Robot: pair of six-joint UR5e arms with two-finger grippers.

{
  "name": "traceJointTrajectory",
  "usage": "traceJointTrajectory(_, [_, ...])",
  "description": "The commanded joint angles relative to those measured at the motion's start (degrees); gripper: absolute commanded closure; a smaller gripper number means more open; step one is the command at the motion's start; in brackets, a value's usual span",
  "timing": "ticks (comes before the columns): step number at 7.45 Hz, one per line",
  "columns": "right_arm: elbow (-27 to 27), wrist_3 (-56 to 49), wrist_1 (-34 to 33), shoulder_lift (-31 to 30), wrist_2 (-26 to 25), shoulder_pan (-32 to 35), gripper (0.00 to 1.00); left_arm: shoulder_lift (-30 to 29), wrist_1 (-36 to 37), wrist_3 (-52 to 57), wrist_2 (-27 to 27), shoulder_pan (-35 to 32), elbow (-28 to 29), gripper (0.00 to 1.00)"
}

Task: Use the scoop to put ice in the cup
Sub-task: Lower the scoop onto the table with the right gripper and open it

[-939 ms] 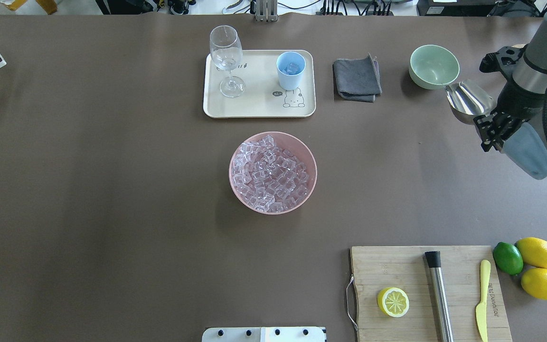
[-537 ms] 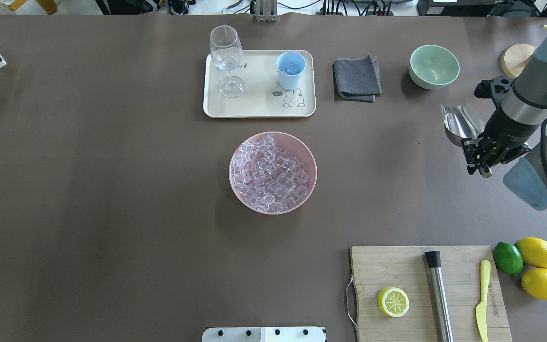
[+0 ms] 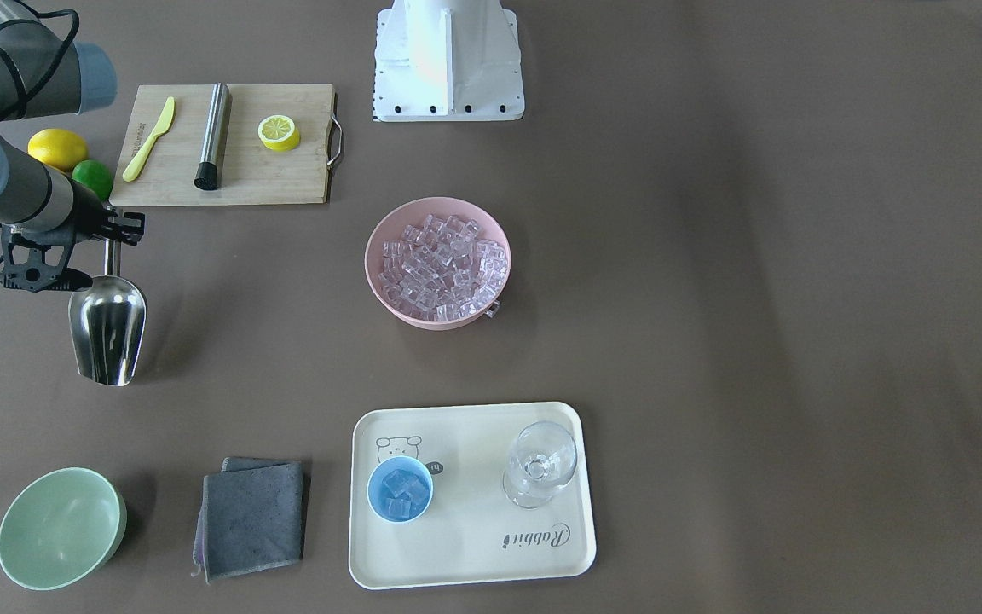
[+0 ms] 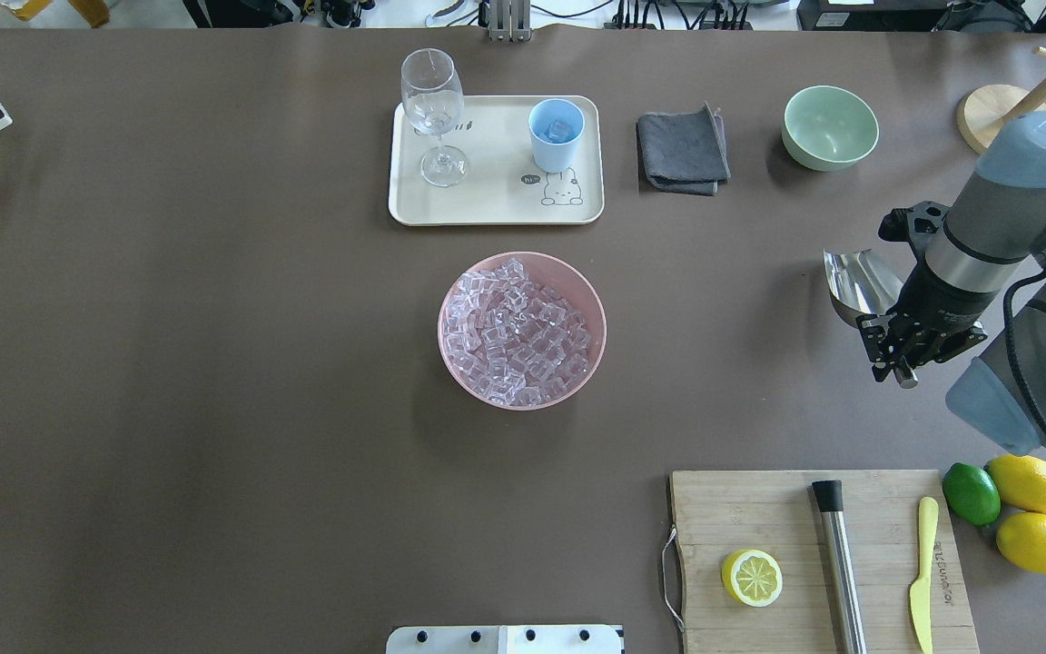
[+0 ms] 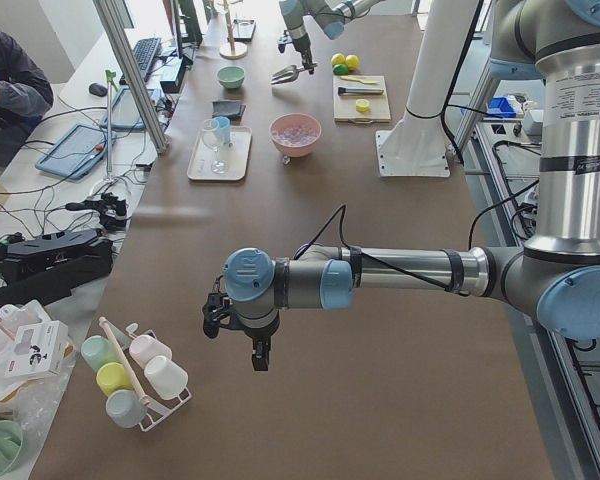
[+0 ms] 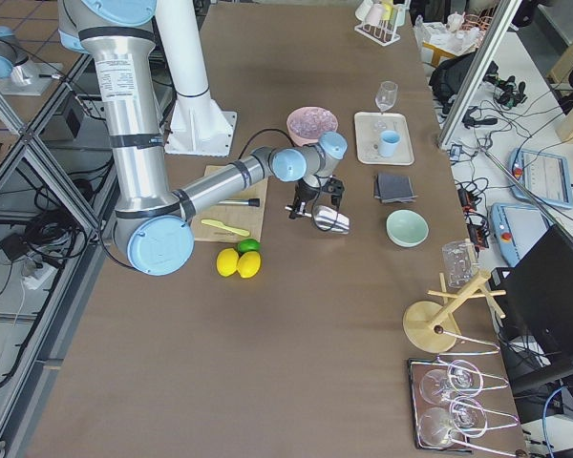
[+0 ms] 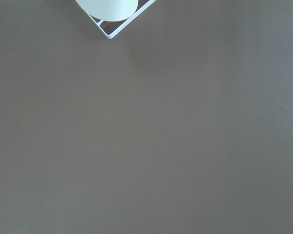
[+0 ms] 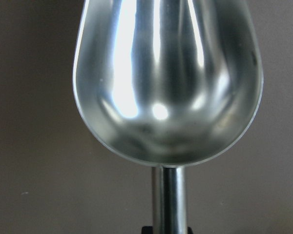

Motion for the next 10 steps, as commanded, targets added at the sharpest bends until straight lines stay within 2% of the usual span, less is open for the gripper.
traceJointTrajectory(1, [-0.35,0.17,0.02,-0.62,1.22,-1.38,1.0,-0.01,0.02,0.0,-0.06,0.0,-0.05,0.01])
traceJointTrajectory(3, [-0.44,-0.01,0.02,-0.62,1.5,-1.82,1.0,-0.01,0.02,0.0,-0.15,0.0,-0.14,0.01])
traceJointTrajectory(4, [-0.62,-0.01,0.02,-0.62,1.67,-1.91,0.91,0.08,-0.07,0.0,-1.1,0.0,-0.05,0.01])
traceJointTrajectory(5, [-0.62,-0.01,0.02,-0.62,1.76,-1.91,0.2,0.08,-0.07,0.0,-1.11,0.0,-0.05,0.01])
traceJointTrajectory(6, [-0.7,-0.18,0.11,-0.62,1.76,-1.91,0.0,0.08,-0.07,0.0,-1.2,0.0,-0.05,0.01])
traceJointTrajectory(10, [-0.01,-0.27,0.2,-0.35,1.67,0.09,0.0,0.26,-0.07,0.0,-1.2,0.0,0.21,0.01])
